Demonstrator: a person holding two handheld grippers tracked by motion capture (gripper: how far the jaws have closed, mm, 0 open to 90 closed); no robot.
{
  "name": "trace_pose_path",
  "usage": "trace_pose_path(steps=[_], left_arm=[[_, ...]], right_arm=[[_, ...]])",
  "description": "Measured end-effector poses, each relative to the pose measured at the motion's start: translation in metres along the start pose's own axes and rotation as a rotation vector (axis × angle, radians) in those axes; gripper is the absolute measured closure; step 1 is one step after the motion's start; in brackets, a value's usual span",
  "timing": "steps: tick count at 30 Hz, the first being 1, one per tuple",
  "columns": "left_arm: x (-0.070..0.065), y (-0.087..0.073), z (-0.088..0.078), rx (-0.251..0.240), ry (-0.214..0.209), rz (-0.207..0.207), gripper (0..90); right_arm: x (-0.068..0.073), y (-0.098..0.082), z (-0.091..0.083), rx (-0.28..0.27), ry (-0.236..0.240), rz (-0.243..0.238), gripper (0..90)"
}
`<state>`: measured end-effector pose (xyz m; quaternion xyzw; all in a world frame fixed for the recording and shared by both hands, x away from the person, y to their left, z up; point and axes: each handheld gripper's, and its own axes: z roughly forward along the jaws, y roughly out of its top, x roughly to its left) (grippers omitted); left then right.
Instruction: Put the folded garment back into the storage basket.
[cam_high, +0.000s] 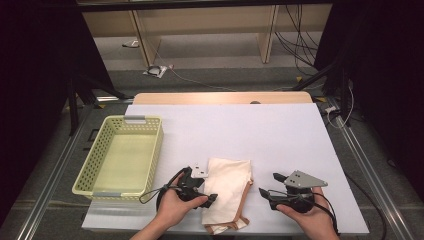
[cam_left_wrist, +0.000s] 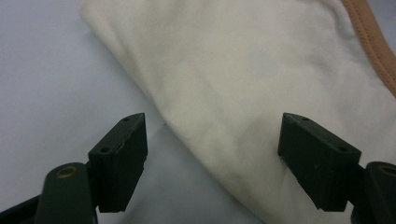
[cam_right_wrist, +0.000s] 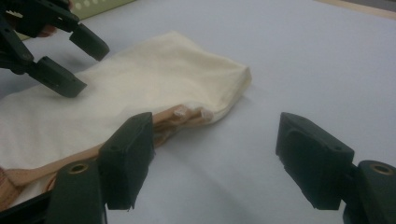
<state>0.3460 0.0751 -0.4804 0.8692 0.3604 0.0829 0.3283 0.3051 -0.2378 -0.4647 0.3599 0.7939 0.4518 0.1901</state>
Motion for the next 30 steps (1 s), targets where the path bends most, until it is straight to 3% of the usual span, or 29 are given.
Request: trace_pose_path(steps=[5, 12, 19, 30], left_arm=[[-0.001, 0.007, 0.012, 0.016, 0.027, -0.021, 23.0], [-0.005, 0.008, 0.014, 0.018, 0.062, -0.018, 23.0], [-0.015, 0.009, 0.012, 0.02, 0.081, -0.047, 37.6], [-0.021, 0.004, 0.011, -0.024, 0.1, -0.122, 56.8]], right_arm=[[0.0, 0.001, 0.0, -0.004, 0.001, -0.001, 28.8], [0.001, 0.001, 0.001, 0.003, 0.002, -0.015, 28.8], [0.003, 0.002, 0.003, 0.001, 0.005, -0.012, 28.8], [0.003, 0.002, 0.003, 0.005, 0.009, -0.019, 28.9]])
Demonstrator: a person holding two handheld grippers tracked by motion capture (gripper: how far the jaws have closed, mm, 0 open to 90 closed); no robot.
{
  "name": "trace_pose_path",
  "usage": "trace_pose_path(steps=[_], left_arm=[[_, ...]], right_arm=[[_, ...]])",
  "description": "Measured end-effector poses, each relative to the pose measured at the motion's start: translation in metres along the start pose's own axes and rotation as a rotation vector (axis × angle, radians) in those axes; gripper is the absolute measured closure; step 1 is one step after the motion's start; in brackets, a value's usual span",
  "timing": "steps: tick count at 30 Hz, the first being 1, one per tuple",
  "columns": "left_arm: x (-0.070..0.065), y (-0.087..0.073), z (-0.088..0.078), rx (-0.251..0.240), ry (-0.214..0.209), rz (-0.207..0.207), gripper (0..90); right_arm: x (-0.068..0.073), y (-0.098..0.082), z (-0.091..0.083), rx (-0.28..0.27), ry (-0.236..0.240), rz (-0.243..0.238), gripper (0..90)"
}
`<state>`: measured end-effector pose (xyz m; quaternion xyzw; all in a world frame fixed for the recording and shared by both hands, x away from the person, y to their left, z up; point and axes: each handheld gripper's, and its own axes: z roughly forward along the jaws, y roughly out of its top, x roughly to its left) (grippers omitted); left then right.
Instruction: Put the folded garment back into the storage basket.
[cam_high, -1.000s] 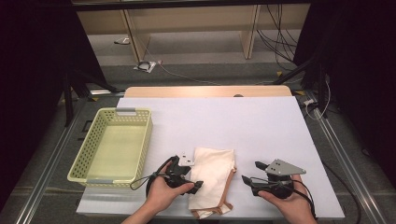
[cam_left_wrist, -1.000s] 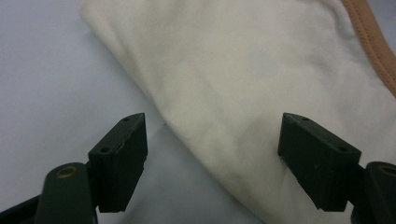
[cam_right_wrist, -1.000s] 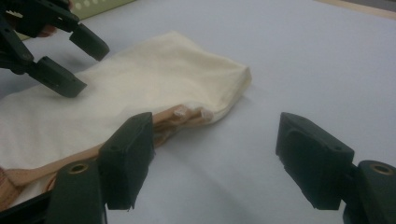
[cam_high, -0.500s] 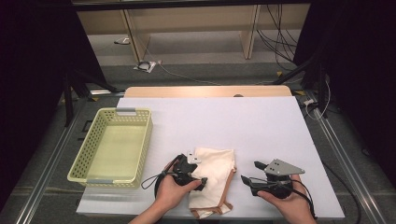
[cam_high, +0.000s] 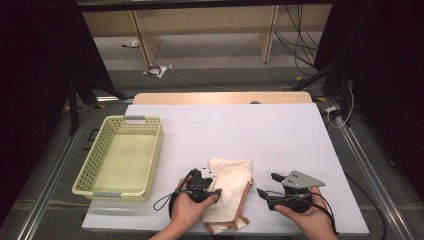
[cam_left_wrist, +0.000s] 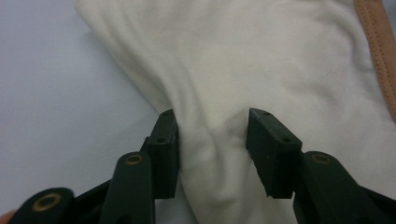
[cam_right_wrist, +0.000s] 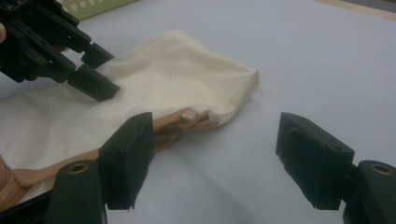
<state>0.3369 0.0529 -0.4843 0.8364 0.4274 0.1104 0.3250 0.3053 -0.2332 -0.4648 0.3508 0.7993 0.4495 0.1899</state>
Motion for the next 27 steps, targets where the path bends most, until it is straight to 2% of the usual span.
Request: trace_pose_path(steps=[6, 15, 24, 27], left_arm=[[0.003, -0.002, -0.001, -0.011, -0.015, -0.023, 68.3], [0.007, -0.005, 0.0, -0.036, -0.064, -0.066, 80.8], [0.015, -0.008, 0.0, -0.051, -0.13, -0.13, 83.6], [0.017, -0.008, -0.001, -0.054, -0.143, -0.137, 83.9]], right_arm=[[0.001, 0.0, 0.0, -0.005, 0.001, 0.004, 28.9], [0.0, 0.0, 0.0, -0.003, 0.0, 0.004, 29.1], [0.001, -0.001, -0.001, 0.0, 0.002, 0.004, 29.1], [0.001, -0.001, -0.001, 0.002, 0.003, 0.006, 29.2]])
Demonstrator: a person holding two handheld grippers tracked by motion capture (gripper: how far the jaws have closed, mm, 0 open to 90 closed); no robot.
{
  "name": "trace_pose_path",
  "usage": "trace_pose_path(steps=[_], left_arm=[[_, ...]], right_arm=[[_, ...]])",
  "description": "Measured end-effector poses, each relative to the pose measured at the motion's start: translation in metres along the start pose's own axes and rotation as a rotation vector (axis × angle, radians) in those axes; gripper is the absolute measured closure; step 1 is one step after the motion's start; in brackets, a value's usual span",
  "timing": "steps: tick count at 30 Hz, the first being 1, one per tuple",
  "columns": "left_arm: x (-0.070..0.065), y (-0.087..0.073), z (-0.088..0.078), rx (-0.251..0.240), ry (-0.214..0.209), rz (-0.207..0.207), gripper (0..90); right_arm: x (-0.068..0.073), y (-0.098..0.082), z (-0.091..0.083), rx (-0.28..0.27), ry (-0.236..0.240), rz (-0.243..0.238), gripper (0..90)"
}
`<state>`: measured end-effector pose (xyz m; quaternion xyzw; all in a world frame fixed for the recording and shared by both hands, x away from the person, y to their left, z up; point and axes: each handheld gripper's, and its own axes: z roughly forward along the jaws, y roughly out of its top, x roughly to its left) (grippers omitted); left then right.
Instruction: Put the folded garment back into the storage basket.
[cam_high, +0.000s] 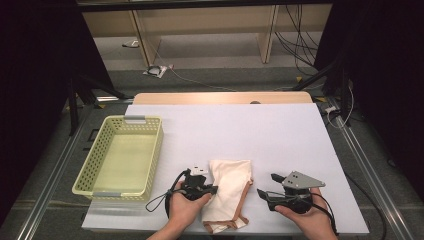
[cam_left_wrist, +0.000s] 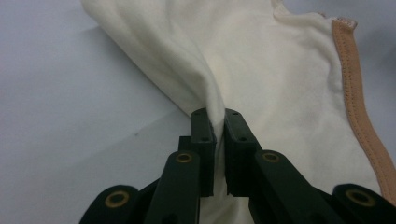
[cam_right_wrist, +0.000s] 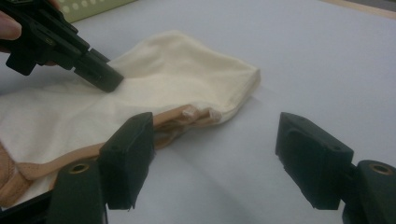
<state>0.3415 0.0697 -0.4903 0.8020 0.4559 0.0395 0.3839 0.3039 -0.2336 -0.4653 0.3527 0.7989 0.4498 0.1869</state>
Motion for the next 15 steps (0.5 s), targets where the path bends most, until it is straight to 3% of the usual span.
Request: trace_pose_path(steps=[6, 15], left_arm=[[0.0, 0.004, -0.007, -0.032, -0.036, -0.009, 84.0], [-0.006, 0.016, -0.022, -0.079, -0.103, 0.052, 83.8]], right_arm=[[-0.001, -0.001, -0.001, -0.005, -0.001, -0.001, 29.3], [-0.001, -0.001, -0.001, -0.013, -0.011, 0.004, 29.4]])
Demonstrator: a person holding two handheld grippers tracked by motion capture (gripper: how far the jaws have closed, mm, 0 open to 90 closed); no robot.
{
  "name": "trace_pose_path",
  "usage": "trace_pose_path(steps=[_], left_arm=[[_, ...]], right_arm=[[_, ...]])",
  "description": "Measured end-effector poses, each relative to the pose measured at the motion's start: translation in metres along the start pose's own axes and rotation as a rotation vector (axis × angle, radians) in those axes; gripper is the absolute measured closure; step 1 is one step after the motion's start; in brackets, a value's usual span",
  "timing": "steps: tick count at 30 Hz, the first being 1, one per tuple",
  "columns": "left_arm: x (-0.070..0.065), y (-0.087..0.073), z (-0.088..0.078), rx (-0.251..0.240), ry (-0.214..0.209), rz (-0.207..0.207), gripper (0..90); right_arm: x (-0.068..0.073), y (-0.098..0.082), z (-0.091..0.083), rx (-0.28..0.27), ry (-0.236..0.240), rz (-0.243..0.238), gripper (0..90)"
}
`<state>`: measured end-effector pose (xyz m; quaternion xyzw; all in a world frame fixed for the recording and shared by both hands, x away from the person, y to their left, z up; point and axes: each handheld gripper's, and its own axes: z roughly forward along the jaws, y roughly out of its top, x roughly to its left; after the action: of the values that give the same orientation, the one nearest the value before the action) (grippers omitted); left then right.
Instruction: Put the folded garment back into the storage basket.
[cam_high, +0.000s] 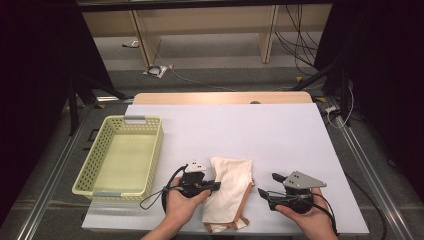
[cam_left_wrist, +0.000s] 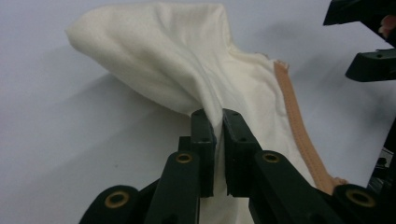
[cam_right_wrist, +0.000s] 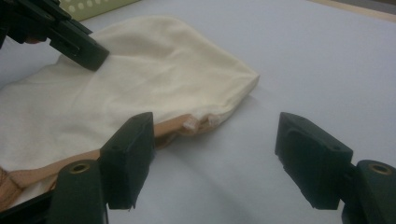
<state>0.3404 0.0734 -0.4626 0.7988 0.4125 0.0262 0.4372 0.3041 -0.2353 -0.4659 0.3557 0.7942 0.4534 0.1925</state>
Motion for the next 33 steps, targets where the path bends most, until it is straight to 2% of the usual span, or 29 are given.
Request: trace_pose_path(steps=[8, 19, 26, 33], left_arm=[[-0.001, 0.011, -0.01, -0.014, -0.035, 0.028, 83.6], [0.007, 0.019, -0.023, -0.046, -0.037, 0.056, 83.6], [0.01, 0.024, -0.031, -0.041, -0.027, 0.099, 83.7], [0.012, 0.026, -0.035, -0.045, -0.02, 0.111, 83.7]], right_arm=[[-0.001, -0.001, 0.0, 0.0, -0.002, 0.001, 29.4], [0.0, -0.001, 0.001, -0.005, -0.003, 0.0, 29.4], [0.0, -0.001, 0.0, -0.015, -0.003, 0.008, 29.2], [0.0, -0.001, 0.001, -0.019, -0.005, 0.009, 29.1]])
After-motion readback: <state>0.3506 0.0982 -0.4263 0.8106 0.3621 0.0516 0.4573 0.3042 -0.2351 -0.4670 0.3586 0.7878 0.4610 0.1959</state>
